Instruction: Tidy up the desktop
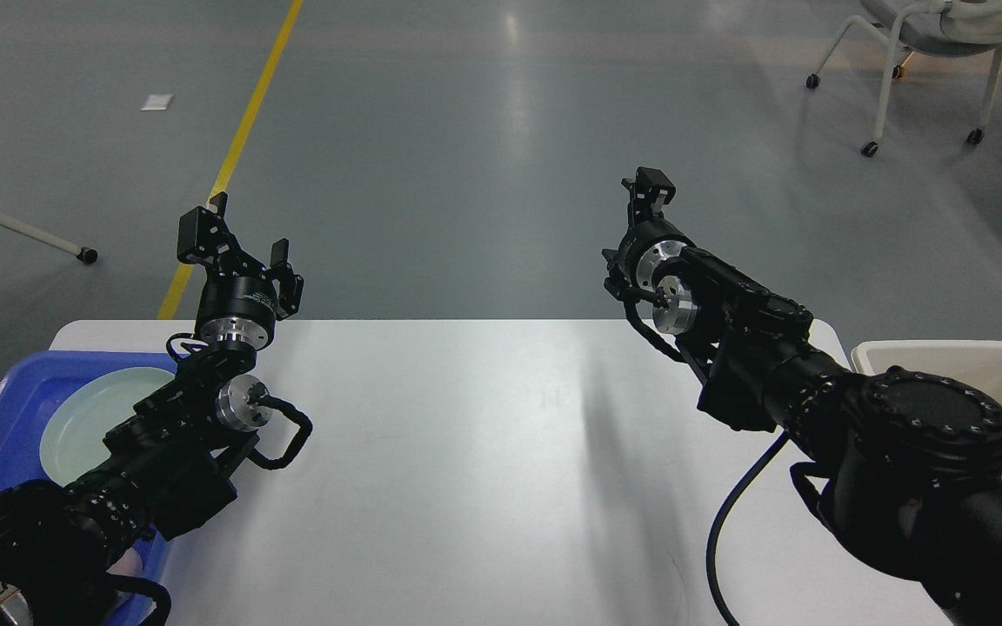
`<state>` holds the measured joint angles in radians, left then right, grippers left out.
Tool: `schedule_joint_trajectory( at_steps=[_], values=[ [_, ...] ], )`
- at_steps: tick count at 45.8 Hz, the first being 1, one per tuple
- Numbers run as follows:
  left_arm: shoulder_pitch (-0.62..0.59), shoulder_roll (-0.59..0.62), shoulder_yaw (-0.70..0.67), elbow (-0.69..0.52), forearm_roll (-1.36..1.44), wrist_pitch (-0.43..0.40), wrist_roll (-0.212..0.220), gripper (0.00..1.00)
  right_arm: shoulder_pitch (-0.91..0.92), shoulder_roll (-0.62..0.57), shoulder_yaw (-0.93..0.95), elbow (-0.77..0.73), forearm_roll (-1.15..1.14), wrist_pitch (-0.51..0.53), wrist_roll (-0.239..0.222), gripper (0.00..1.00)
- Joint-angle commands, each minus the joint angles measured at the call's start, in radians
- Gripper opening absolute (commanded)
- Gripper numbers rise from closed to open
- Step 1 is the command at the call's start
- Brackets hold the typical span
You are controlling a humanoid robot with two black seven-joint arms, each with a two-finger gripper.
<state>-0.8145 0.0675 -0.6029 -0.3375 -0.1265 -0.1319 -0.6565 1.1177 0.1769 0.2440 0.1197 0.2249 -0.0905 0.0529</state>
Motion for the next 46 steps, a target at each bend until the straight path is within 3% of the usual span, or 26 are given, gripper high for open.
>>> schedule_joint_trajectory(
  at_steps=[1,11,46],
  values=[
    [0.0,0.0,0.0,0.0,-0.001,0.0,0.0,1.0,-0.024,0.0,0.014,0.0,0.001,0.0,-0.001,1.0],
    [0.005,0.0,0.0,0.0,-0.001,0.0,-0.026,1.0,-0.071,-0.002,0.078,0.001,0.002,0.003,0.001,1.0],
    [0.008,0.0,0.0,0.0,0.001,0.0,-0.026,1.0,-0.062,0.0,0.107,0.001,0.008,0.003,0.001,1.0]
  ],
)
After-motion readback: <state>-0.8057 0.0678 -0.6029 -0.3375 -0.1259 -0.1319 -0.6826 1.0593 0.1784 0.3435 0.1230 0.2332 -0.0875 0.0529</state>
